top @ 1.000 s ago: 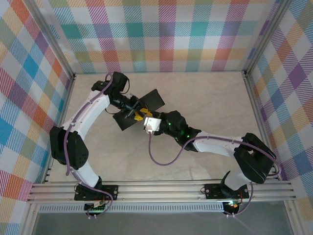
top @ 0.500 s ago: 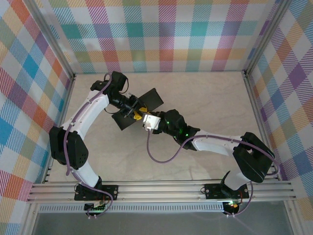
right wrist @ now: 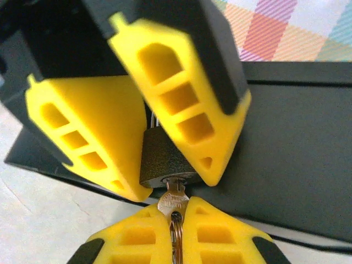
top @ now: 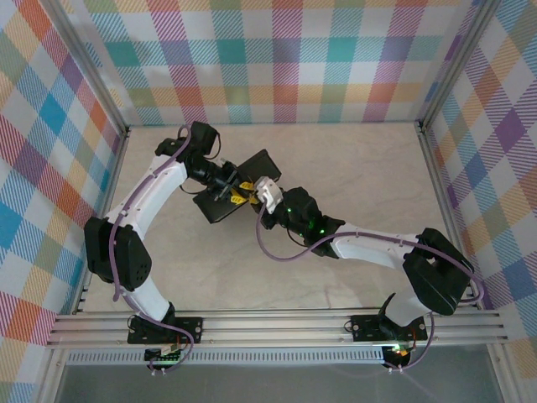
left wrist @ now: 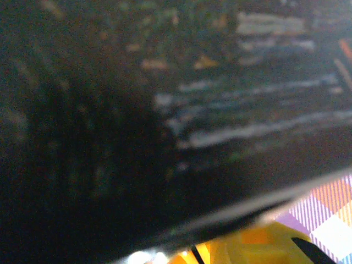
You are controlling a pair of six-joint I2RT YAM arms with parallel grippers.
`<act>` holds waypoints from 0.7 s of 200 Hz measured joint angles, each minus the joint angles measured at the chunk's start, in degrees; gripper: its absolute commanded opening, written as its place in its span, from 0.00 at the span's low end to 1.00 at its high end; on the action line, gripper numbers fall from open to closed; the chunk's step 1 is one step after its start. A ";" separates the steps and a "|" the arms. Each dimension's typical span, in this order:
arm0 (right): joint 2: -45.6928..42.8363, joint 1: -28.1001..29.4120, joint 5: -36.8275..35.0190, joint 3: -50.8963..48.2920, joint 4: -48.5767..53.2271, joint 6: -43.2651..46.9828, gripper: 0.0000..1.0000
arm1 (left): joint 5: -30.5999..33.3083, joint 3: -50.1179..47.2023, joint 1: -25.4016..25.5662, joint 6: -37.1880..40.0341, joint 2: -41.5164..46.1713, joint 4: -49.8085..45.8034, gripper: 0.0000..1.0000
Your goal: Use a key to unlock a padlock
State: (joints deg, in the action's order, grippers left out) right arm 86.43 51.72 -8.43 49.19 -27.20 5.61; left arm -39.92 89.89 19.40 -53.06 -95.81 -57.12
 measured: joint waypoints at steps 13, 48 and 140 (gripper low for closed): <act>-0.02 0.00 -0.09 0.00 0.07 -4.94 0.00 | 0.11 -0.72 0.00 -0.83 0.42 0.85 0.00; -0.02 0.04 -0.17 0.00 -0.17 -17.18 0.00 | 0.59 -1.53 0.02 -3.17 1.18 2.25 0.00; -0.79 -0.59 1.11 0.11 1.68 -50.10 0.00 | 3.65 -3.91 1.11 -6.32 3.43 6.75 0.00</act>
State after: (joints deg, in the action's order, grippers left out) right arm 85.65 51.13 -7.31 49.30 -25.52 -44.49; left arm -36.27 85.97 20.51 -59.37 -92.38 -50.37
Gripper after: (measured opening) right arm 0.044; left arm 0.291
